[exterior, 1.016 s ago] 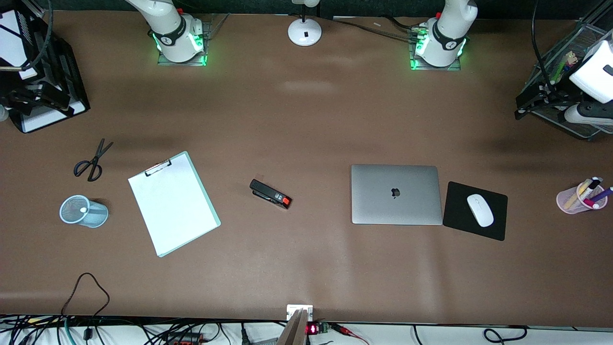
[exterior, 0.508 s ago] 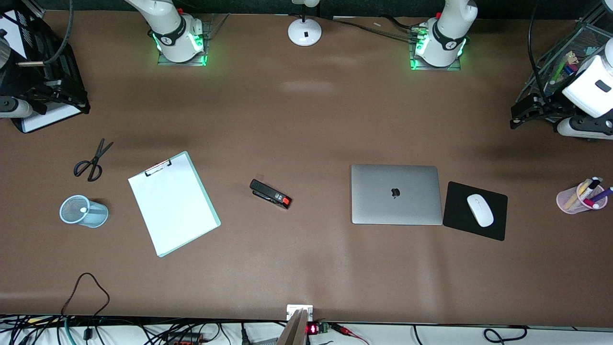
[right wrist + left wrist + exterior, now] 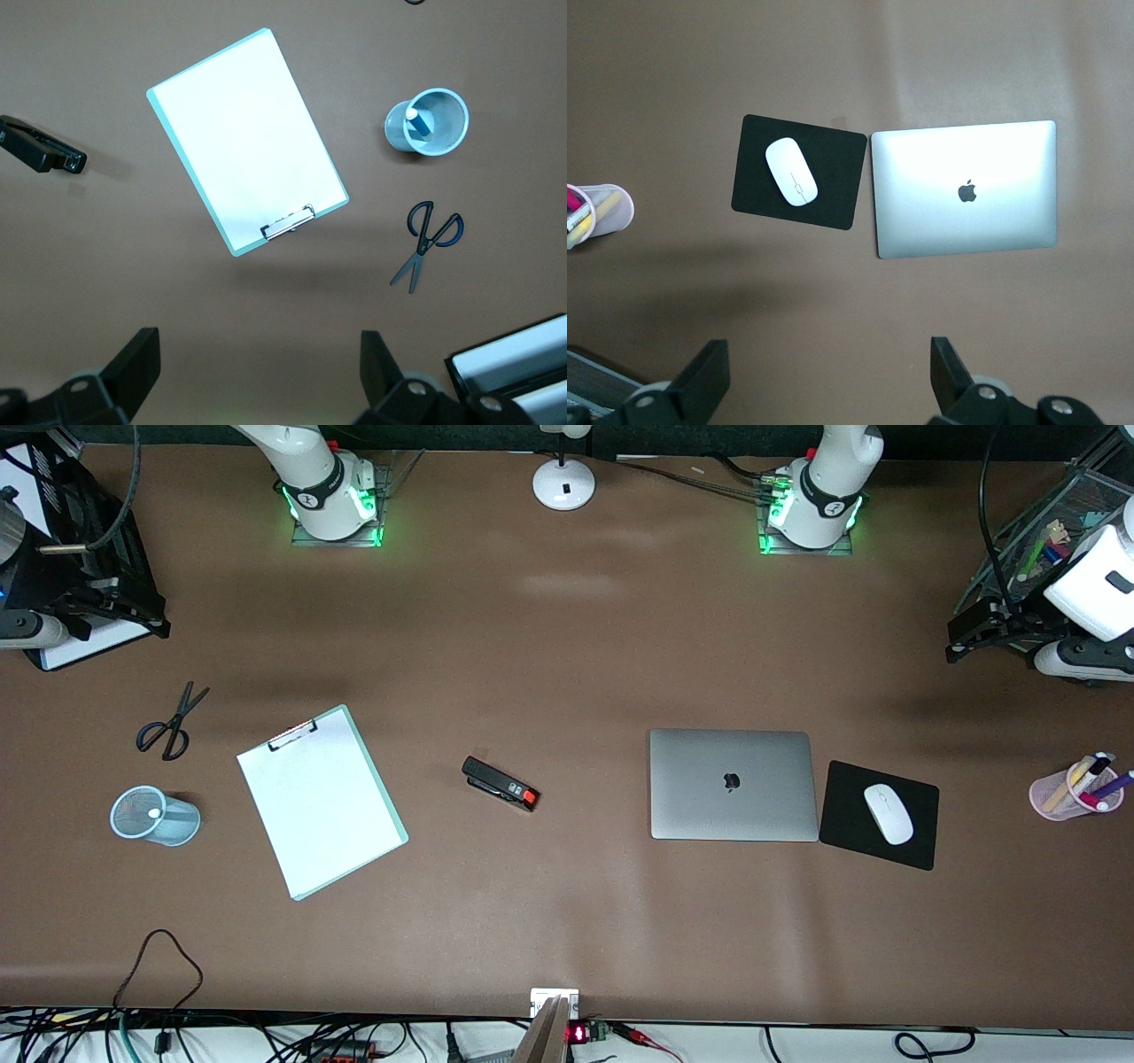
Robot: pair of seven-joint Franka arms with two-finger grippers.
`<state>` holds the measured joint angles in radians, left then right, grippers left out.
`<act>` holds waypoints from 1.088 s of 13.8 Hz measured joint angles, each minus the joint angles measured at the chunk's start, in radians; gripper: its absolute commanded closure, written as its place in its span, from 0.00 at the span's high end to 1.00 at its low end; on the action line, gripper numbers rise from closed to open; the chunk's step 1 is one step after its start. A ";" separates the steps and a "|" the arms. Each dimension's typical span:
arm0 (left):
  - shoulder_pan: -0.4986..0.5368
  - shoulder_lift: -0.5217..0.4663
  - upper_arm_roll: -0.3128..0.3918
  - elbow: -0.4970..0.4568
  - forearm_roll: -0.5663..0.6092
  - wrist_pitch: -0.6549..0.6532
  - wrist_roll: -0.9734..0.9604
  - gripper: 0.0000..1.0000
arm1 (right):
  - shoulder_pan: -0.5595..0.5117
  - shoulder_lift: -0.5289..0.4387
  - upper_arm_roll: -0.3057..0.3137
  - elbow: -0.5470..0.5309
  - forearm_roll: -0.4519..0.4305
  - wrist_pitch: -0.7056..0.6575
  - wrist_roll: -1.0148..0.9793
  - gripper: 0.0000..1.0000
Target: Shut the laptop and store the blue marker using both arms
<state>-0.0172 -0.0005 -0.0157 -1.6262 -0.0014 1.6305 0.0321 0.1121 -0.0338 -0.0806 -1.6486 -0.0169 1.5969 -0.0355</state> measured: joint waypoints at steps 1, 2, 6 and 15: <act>0.000 0.000 0.000 0.001 0.000 0.000 0.000 1.00 | 0.000 0.001 0.000 0.000 0.001 -0.001 -0.011 1.00; 0.000 0.000 0.000 0.001 0.000 -0.001 0.000 1.00 | 0.000 0.002 0.000 0.000 0.001 -0.002 -0.016 1.00; 0.002 0.000 0.000 0.001 0.000 -0.003 0.000 1.00 | 0.002 0.004 0.000 0.000 0.001 -0.004 -0.018 1.00; 0.009 0.000 0.003 0.001 0.000 -0.013 0.000 1.00 | 0.006 0.004 0.000 0.001 0.001 -0.028 -0.011 1.00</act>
<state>-0.0082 -0.0005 -0.0131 -1.6247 -0.0014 1.6174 0.0321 0.1180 -0.0303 -0.0801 -1.6480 -0.0157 1.5692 -0.0467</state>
